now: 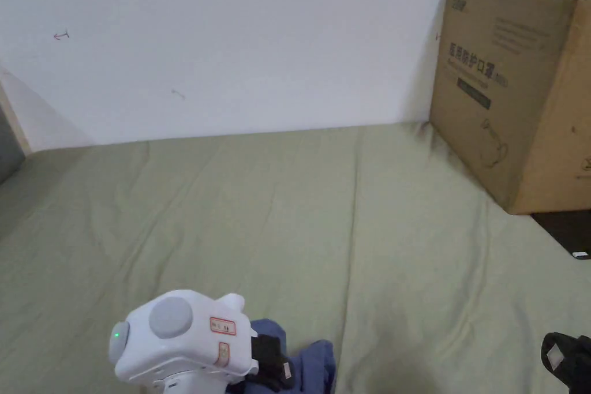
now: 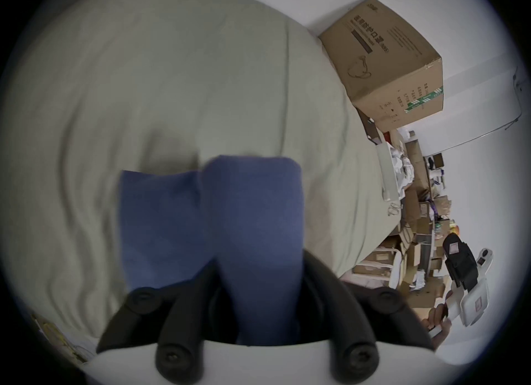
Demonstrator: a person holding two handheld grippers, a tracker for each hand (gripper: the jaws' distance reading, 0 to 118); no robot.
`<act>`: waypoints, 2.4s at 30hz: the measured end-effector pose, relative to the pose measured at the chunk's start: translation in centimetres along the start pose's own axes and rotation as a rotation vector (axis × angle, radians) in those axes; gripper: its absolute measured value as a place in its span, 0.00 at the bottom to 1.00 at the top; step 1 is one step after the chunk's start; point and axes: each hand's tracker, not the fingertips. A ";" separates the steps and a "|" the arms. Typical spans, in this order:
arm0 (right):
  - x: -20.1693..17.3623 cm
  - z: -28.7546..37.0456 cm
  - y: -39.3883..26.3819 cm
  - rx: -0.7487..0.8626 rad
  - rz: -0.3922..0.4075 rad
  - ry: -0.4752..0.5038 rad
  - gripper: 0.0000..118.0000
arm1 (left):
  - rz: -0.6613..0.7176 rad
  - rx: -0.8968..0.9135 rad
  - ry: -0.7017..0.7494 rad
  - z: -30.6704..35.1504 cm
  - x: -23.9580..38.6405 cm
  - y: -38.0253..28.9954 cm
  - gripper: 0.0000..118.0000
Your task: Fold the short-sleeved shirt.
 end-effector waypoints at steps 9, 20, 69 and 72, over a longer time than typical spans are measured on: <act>0.8 -0.6 0.0 -0.001 -0.031 -0.005 0.00 | -0.057 0.118 -0.262 3.4 0.3 -1.0 0.98; 1.1 -1.4 -0.8 -0.025 -0.015 -0.004 0.00 | -0.382 0.165 0.098 3.2 2.2 -4.5 0.02; -7.1 3.1 -2.6 0.563 0.217 -0.116 0.00 | -0.413 1.245 0.515 17.7 4.7 -19.0 0.01; -6.9 3.3 -2.5 0.570 0.216 -0.129 0.00 | -0.410 1.248 0.507 17.6 4.9 -18.7 0.01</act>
